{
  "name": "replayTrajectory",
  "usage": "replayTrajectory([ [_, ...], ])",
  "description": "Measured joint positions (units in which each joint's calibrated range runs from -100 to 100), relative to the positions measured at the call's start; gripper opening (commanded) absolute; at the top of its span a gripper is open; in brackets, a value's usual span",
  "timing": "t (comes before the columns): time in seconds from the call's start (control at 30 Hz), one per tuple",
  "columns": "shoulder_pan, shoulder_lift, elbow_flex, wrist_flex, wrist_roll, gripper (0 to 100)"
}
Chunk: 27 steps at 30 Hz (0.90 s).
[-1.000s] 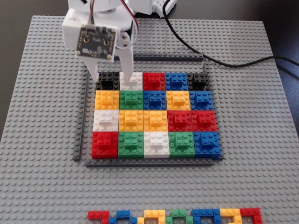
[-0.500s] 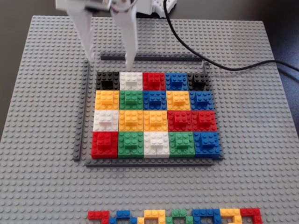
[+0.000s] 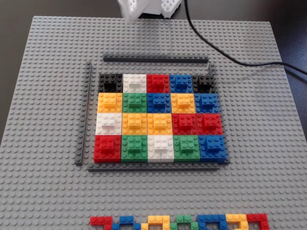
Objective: Grab the cube and place it into the grid
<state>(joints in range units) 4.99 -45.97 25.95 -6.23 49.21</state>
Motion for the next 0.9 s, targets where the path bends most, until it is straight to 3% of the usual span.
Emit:
replayTrajectory([
  [0.43, -5.1, -21.3, 11.1, -6.1, -4.2, 0],
  [0.9, -5.0, -41.1, 39.9, -11.5, -5.4, 0],
])
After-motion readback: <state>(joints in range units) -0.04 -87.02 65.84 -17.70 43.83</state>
